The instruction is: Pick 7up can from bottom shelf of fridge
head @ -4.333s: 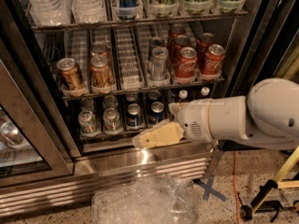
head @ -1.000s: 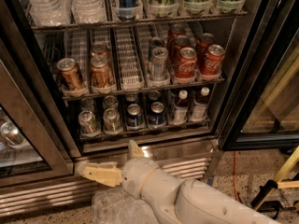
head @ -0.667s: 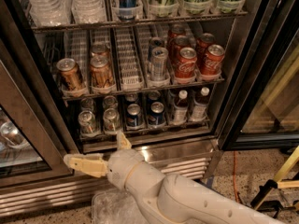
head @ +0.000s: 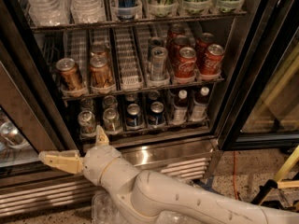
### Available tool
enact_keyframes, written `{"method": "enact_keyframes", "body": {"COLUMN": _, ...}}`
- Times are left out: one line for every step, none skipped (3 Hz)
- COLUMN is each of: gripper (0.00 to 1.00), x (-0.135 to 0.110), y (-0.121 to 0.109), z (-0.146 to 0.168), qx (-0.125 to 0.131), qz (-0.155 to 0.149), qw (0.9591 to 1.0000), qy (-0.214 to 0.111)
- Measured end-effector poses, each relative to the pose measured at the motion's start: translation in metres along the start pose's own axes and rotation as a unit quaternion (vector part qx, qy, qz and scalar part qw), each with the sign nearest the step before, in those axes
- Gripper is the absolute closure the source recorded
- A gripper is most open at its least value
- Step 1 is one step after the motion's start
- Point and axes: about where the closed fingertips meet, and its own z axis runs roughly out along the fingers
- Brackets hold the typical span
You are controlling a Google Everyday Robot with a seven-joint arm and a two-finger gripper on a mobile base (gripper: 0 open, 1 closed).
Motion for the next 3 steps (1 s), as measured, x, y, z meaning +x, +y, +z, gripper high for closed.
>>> {"method": "enact_keyframes", "body": {"gripper": 0.00, "x": 0.002, "y": 0.021, "z": 0.022, "qx": -0.023, "qz": -0.007, "qw": 0.9997, "qy": -0.001}}
{"method": "enact_keyframes", "body": {"gripper": 0.00, "x": 0.000, "y": 0.039, "z": 0.034, "qx": -0.025, "qz": 0.002, "qw": 0.9996, "qy": -0.012}}
{"method": "enact_keyframes", "body": {"gripper": 0.00, "x": 0.002, "y": 0.049, "z": 0.047, "qx": 0.004, "qz": 0.000, "qw": 0.9997, "qy": -0.023}}
